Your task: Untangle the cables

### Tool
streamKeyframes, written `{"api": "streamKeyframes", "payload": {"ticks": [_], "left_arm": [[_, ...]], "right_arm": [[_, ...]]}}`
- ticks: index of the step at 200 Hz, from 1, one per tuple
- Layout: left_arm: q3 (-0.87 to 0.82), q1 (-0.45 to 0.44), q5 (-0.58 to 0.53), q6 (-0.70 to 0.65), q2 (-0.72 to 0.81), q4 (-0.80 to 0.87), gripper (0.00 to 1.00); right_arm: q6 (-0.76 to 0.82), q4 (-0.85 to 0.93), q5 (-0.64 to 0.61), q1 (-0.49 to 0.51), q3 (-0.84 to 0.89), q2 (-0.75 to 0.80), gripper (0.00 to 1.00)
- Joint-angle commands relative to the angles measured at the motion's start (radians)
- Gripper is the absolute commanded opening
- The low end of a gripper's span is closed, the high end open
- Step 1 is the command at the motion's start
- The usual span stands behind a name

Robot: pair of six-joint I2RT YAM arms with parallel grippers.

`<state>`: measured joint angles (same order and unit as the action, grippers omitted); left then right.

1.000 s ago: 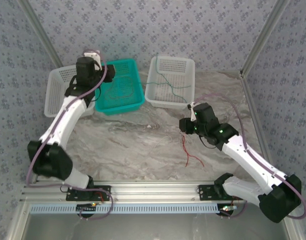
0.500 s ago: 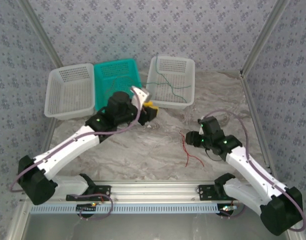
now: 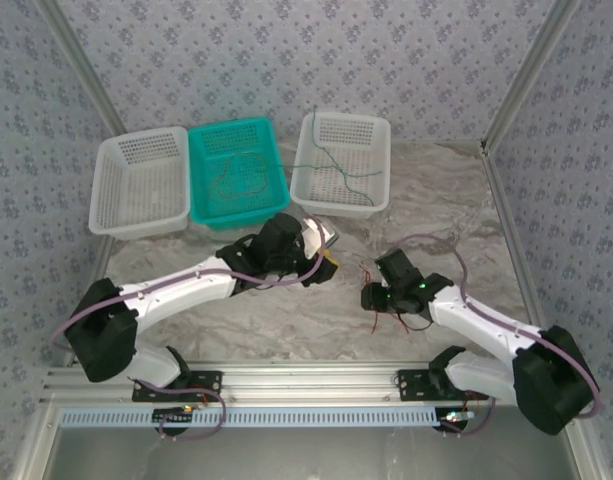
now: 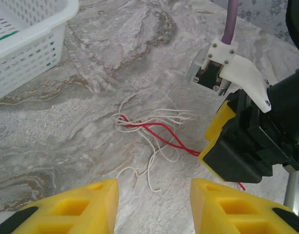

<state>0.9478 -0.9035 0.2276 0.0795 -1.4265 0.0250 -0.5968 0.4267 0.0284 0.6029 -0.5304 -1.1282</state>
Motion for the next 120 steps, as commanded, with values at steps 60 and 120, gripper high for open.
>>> {"api": "streamKeyframes", "payload": {"ticks": [60,120], "left_arm": [[-0.094,-0.002,-0.054,0.044,0.137,-0.101,0.48],[-0.176,-0.002,-0.032,0.232,0.242,-0.249,0.74]], "right_arm": [[-0.024,-0.120,-0.101,0.015,-0.057,-0.159,0.07],[-0.061,-0.036,-0.039,0.005,-0.149,-0.034,0.00]]}}
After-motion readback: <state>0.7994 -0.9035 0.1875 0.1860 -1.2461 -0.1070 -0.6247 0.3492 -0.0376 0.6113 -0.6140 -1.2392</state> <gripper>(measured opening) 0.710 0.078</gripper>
